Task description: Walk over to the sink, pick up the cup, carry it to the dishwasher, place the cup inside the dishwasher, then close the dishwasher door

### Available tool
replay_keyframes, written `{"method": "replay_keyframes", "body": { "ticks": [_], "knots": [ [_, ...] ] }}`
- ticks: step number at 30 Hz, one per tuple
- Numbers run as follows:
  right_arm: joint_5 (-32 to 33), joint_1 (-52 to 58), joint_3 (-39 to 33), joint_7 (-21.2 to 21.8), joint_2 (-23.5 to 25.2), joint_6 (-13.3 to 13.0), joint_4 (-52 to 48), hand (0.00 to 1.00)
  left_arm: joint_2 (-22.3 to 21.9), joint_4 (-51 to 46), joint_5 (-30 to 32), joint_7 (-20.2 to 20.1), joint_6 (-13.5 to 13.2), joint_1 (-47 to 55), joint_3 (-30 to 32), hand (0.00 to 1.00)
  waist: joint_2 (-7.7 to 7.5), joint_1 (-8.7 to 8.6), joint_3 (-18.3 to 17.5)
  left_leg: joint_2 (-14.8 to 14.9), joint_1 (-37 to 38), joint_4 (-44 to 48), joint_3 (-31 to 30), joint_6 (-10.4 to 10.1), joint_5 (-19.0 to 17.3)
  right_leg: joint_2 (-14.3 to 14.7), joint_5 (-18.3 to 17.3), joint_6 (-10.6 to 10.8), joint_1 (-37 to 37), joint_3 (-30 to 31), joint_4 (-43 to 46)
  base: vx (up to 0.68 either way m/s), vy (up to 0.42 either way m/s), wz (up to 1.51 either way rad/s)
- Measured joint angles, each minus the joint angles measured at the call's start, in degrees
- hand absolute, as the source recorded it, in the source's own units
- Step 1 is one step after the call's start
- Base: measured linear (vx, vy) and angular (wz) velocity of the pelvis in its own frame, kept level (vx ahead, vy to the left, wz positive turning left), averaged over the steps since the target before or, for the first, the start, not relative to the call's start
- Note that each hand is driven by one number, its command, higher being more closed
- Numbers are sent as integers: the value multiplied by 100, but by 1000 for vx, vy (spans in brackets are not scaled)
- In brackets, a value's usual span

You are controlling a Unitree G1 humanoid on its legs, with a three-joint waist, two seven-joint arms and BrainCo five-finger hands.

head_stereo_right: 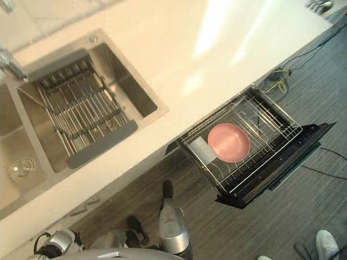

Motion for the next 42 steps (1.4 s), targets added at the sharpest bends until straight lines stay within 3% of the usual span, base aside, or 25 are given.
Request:
{"method": "replay_keyframes", "body": {
  "ticks": [2, 5, 6, 7, 11, 14, 19, 22, 25, 28, 32, 35, 36, 37, 38, 39, 40, 42],
  "knots": [
    [483, 147, -4, 521, 419, -209, 220, 0, -84, 81, 0, -3, 32, 22, -4, 0, 109, -50, -106, -11, -8, -59, 27, 7, 15, 0, -33, -11, 4, 2, -46, -53, 8, -10],
    [1483, 27, 41, 1353, 1186, -280, 539, 0, -192, 284, -21, 21, 31, 30, -39, 0, 242, -23, -185, -11, 140, -223, 165, -71, 122, 13, 7, 11, 210, -114, -341, -99, 6, -6],
    [1552, 9, 46, 1458, 1289, -280, 549, 0, -230, 300, -30, 26, 31, 41, -48, 0, 262, -17, -197, -2, 168, -271, 166, -72, 121, 26, 24, 1, 250, -160, -399, -153, 1, 12],
    [1595, -39, 55, 1678, 1471, -281, 598, 0, -307, 408, -78, 43, 29, 48, -50, 0, 396, 16, -282, 27, 206, -396, 175, -91, 95, 79, 68, -5, 338, -191, -529, -116, -3, 18],
    [1590, -388, 559, 1950, 1626, -295, 640, 0, -358, 435, -168, 157, 19, 157, -46, 0, 567, 86, -310, 90, 240, -395, 336, -249, -33, 109, 293, -39, 570, -305, -875, -122, 14, 13],
    [1600, -762, 1039, 1939, 1631, -348, 451, 0, -512, 415, -177, 228, -23, 214, -42, 0, 774, 234, -195, 82, 172, -399, 347, -254, -32, 107, 338, -33, 570, -315, -1017, -116, 21, 11],
    [2006, -1365, 1427, 1889, 1465, -364, 463, 0, -534, 396, -167, 255, -65, 362, -34, 0, 974, 368, -81, 67, 69, -509, -31, -401, -4, 100, 334, -39, 568, -551, -1019, -28, -1, 30],
    [1819, -1548, 1833, 1854, 998, -383, 500, 0, -542, 396, -160, 250, -157, 395, -35, 0, 1133, 480, 38, 71, -22, -508, -321, -533, 155, 103, 330, -61, 579, -724, -988, 25, 7, 27],
    [1699, -1691, 1995, 1833, 664, -350, 713, 0, -529, 400, -110, 246, -246, 408, -34, 0, 1247, 489, 155, 29, -24, -504, -646, -303, 464, 65, 271, -127, 558, -813, -830, 52, 11, 14],
    [1699, -1887, 2365, 1918, 458, -280, 916, 0, -531, 402, -108, 244, -422, 421, -37, 0, 1206, 504, 186, -116, -79, -504, -982, -394, 730, -98, 210, -90, 544, -946, -745, 36, 1, 18],
    [1702, -2365, 2872, 1984, 311, -408, 951, 0, -531, 426, -105, 256, -665, 485, -37, 0, 1219, 537, 188, -274, -251, -491, -1184, -407, 1011, -309, 162, -75, 366, -1050, -584, -33, 2, 14],
    [1713, -2826, 3071, 2050, 201, -403, 984, 0, -545, 435, -105, 275, -884, 486, -37, 0, 1385, 583, 270, -280, -338, -501, -1434, -392, 985, -344, 142, -92, 323, -1190, -495, -119, 27, 28],
    [1719, -3011, 3217, 2144, 2, -398, 1068, 0, -572, 448, -106, 297, -958, 507, -36, 0, 1547, 613, 304, -181, -433, -514, -1515, -346, 658, -281, 139, -96, 222, -1304, -412, -135, 48, 31],
    [1719, -3135, 3279, 2250, -117, -394, 1139, 0, -590, 460, -106, 317, -982, 489, -31, 0, 1669, 640, 322, -156, -486, -523, -1544, -44, 561, -241, 134, -105, 169, -1342, -332, -165, 46, 21],
    [1777, -3317, 3400, 2402, -310, -369, 1167, 0, -683, 460, -108, 421, -1054, 501, -19, 0, 1810, 750, 317, -96, -646, -520, -1526, -35, 582, -407, 52, -300, -164, -1288, 413, -149, 35, 33],
    [1970, -3447, 3462, 2529, -381, -365, 1171, 0, -714, 460, -111, 513, -1118, 533, -12, 0, 1779, 752, 348, -169, -662, -707, -1535, -159, 684, -638, -670, -290, -406, -1006, 1389, -133, -2, 51],
    [2148, -3535, 3495, 2628, -394, -429, 1171, 0, -704, 456, -112, 550, -1162, 530, -10, 0, 1721, 748, 394, -255, -641, -797, -1592, -270, 773, -766, -1041, -78, -365, -934, 1499, -88, -67, 59],
    [2520, -3759, 3679, 2869, -427, -488, 1190, 0, -747, 456, -124, 641, -1220, 569, -49, 0, 1721, 752, 393, -243, -724, -1044, -1823, -309, 993, -783, -1135, -153, -515, -1143, 1568, -79, -117, 53]
  ]
}}
